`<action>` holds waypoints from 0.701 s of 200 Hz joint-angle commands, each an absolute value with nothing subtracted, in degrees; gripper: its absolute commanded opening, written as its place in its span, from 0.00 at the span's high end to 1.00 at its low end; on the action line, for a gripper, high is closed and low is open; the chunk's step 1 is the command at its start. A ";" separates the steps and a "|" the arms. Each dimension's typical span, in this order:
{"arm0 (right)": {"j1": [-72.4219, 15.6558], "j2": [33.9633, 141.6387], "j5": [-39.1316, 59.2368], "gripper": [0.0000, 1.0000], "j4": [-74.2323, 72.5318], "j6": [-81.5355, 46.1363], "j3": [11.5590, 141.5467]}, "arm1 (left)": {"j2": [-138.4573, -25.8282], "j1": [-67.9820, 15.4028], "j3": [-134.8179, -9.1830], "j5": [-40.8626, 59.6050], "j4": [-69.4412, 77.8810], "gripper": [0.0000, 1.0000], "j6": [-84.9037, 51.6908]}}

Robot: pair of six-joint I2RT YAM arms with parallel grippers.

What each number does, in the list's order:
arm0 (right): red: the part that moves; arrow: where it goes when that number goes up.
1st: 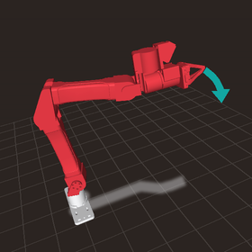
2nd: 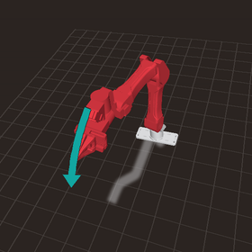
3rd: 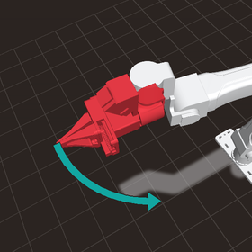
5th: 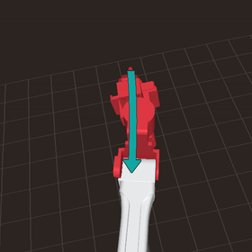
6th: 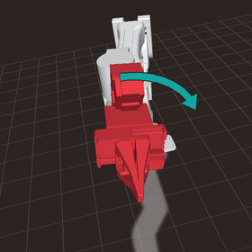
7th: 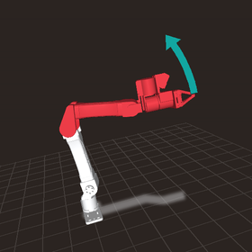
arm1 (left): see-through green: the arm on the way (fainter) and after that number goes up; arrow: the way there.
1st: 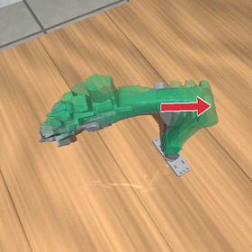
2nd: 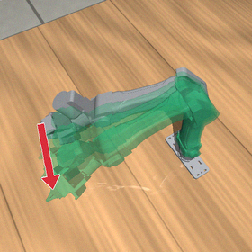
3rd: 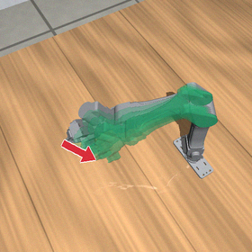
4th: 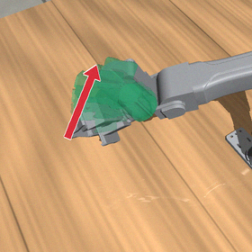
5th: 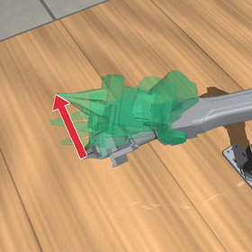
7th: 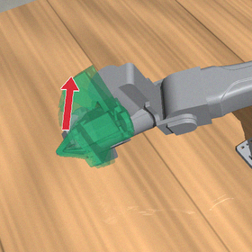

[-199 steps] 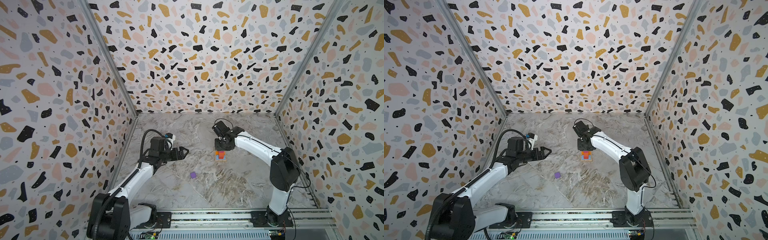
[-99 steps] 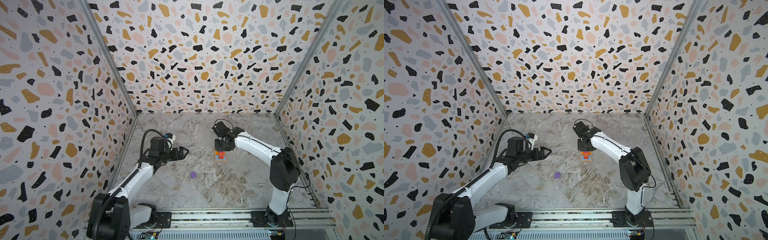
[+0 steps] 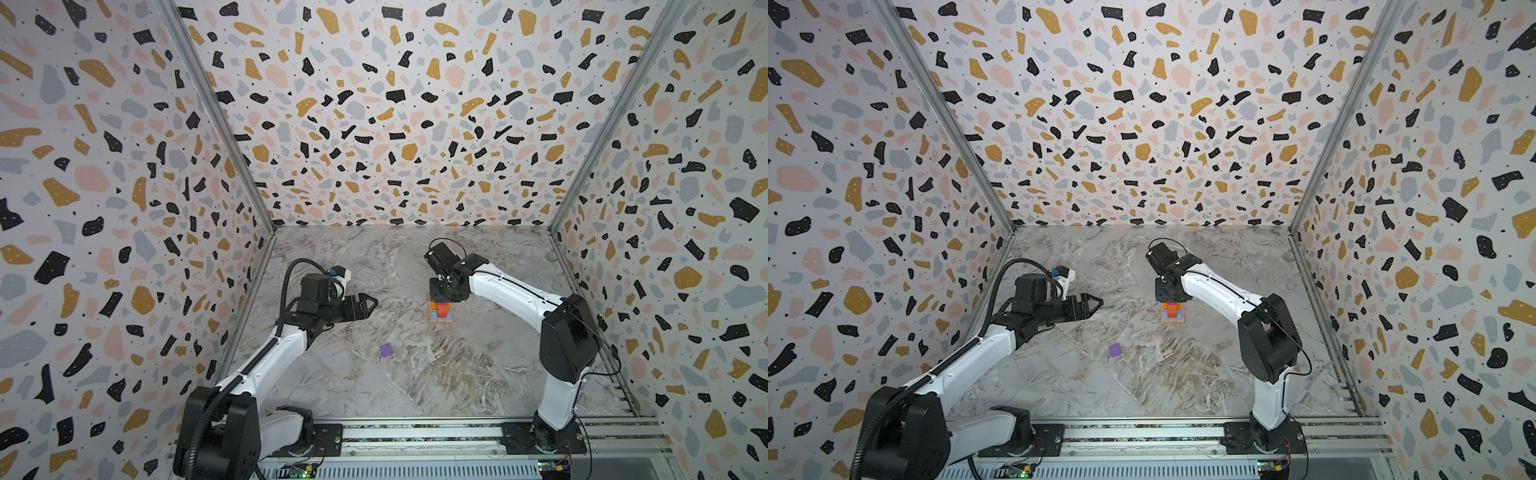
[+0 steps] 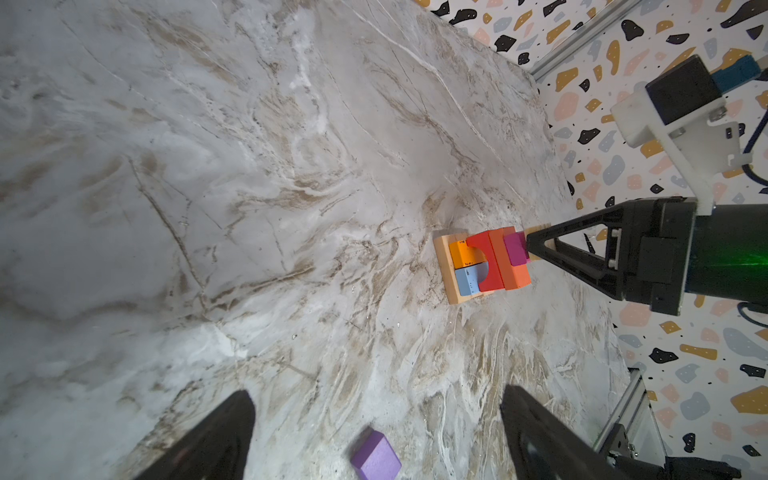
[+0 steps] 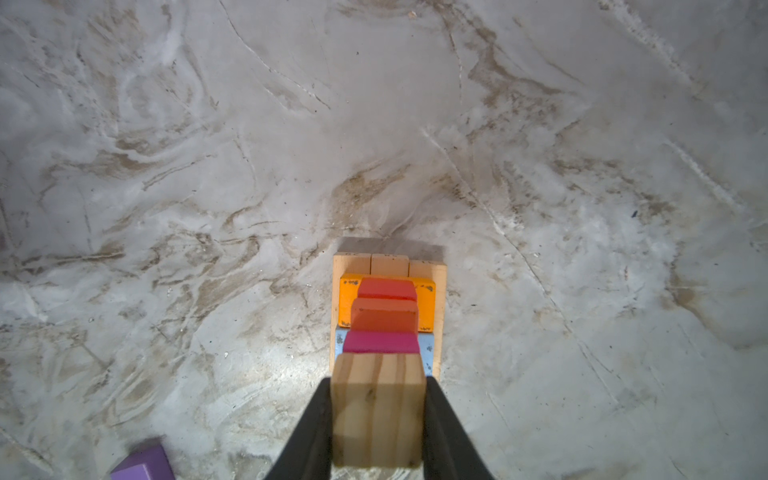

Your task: Build the wood block tower

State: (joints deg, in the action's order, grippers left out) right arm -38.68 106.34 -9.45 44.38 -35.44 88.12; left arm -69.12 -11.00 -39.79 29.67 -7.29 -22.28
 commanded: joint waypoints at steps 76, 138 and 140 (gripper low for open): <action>-39.02 104.68 -9.80 0.74 45.31 -35.73 87.41 | -68.47 -11.16 -40.17 30.17 -5.62 0.06 -22.41; -39.02 105.33 -9.92 0.69 45.19 -35.51 87.92 | -68.47 -11.16 -40.17 30.19 -5.63 0.06 -22.41; -39.02 105.30 -9.86 0.68 45.20 -35.46 87.96 | -68.47 -11.16 -40.19 30.22 -5.56 0.06 -22.41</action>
State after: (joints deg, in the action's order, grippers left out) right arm -38.76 106.34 -9.54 44.34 -35.46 87.57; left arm -69.12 -11.00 -39.79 29.67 -7.29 -22.28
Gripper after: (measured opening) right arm 0.332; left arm 0.939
